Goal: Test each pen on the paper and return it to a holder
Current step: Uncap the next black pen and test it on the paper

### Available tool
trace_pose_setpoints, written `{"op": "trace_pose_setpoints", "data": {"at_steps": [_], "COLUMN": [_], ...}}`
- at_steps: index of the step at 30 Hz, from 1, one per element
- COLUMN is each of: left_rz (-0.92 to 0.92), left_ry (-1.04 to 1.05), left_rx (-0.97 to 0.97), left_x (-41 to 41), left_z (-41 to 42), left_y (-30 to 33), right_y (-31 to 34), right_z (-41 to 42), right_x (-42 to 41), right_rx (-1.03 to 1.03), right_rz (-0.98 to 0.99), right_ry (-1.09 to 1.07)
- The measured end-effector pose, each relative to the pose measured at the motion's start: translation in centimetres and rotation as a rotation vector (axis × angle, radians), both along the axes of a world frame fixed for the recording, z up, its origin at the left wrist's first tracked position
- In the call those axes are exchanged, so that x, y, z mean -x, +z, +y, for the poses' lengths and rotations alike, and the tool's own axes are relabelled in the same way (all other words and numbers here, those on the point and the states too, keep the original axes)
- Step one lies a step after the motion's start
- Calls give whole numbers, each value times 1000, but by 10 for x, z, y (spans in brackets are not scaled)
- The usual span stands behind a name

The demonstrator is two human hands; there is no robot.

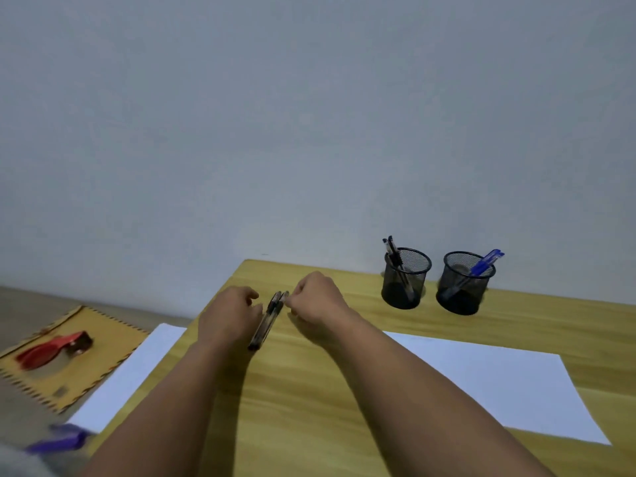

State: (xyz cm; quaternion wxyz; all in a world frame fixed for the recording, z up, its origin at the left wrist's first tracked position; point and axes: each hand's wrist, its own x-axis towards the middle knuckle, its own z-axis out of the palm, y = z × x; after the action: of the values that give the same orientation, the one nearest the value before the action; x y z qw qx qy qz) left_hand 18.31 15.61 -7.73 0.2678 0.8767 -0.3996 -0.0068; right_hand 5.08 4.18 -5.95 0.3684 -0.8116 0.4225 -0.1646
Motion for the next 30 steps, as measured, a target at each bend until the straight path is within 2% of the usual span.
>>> {"op": "trace_pose_setpoints", "data": {"at_steps": [8, 14, 21, 26, 30], "left_rz": [96, 110, 87, 77, 54], "left_ry": [-68, -58, -53, -91, -187], "left_rx": [4, -5, -7, 8, 82], "left_x": [-21, -24, -15, -3, 17], "left_z": [7, 3, 7, 10, 7], "left_y": [-14, -18, -15, 7, 34], "right_y": [-31, -21, -17, -1, 29], "right_z": [4, -1, 1, -2, -9], "right_x": [-49, -50, -35, 1, 44], "right_rx": [40, 1, 177, 87, -110], "right_rz": [74, 158, 264, 134, -79], "right_ry": [-121, -56, -82, -113, 8]}}
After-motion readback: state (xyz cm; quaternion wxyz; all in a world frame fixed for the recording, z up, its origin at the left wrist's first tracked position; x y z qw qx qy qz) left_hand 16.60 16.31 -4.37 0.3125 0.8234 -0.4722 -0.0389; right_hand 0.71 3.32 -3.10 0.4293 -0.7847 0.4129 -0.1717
